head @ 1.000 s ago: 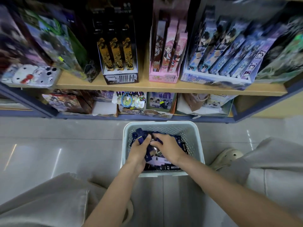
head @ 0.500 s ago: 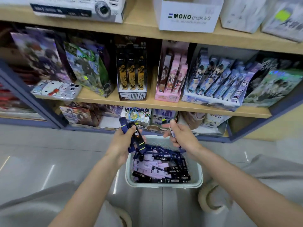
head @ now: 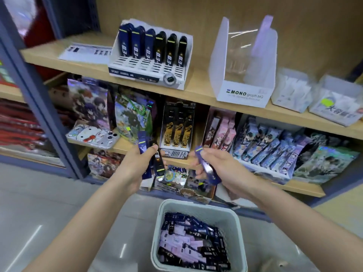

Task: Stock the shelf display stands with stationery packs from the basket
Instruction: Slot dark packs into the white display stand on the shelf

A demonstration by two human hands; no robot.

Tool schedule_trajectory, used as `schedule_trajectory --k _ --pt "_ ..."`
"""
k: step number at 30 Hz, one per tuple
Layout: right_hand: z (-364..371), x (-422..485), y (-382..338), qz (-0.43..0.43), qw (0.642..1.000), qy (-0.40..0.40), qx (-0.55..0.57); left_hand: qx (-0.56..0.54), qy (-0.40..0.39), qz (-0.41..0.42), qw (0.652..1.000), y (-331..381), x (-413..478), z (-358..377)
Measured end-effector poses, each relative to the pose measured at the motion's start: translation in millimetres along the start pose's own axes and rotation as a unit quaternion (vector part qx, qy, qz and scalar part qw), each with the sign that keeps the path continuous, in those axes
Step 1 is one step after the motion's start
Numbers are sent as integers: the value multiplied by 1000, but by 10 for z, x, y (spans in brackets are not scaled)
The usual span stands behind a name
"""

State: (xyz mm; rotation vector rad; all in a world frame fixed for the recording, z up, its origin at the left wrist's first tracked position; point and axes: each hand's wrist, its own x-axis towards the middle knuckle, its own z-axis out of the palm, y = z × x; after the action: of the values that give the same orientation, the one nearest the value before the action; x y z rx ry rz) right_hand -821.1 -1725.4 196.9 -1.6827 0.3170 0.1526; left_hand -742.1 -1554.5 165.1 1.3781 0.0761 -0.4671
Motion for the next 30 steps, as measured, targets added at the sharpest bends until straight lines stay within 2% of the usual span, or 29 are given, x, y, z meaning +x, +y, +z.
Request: schedule_trajectory --k 7,9,11,14,17,23,30 --pt "137 279 -866 -110 984 -1 -140 -52 2 9 999 210 179 -144" --pt "184 425 -1104 -162 970 25 -179 -73 4 13 997 259 204 -192" --pt "242 576 -1338 -227 941 81 -237 -92 15 22 995 303 227 -260" --pt "328 845 -1653 -337 880 173 -287 -98 29 44 994 336 263 -368" --pt "398 1123 -1852 -397 828 231 -323 -99 44 52 993 352 290 -456" --pt "403 1467 -1952 -390 774 233 -441 -82 50 51 994 368 355 -598" --pt "336 1580 -1957 -372 772 188 -480 -72 59 39 995 325 403 -672"
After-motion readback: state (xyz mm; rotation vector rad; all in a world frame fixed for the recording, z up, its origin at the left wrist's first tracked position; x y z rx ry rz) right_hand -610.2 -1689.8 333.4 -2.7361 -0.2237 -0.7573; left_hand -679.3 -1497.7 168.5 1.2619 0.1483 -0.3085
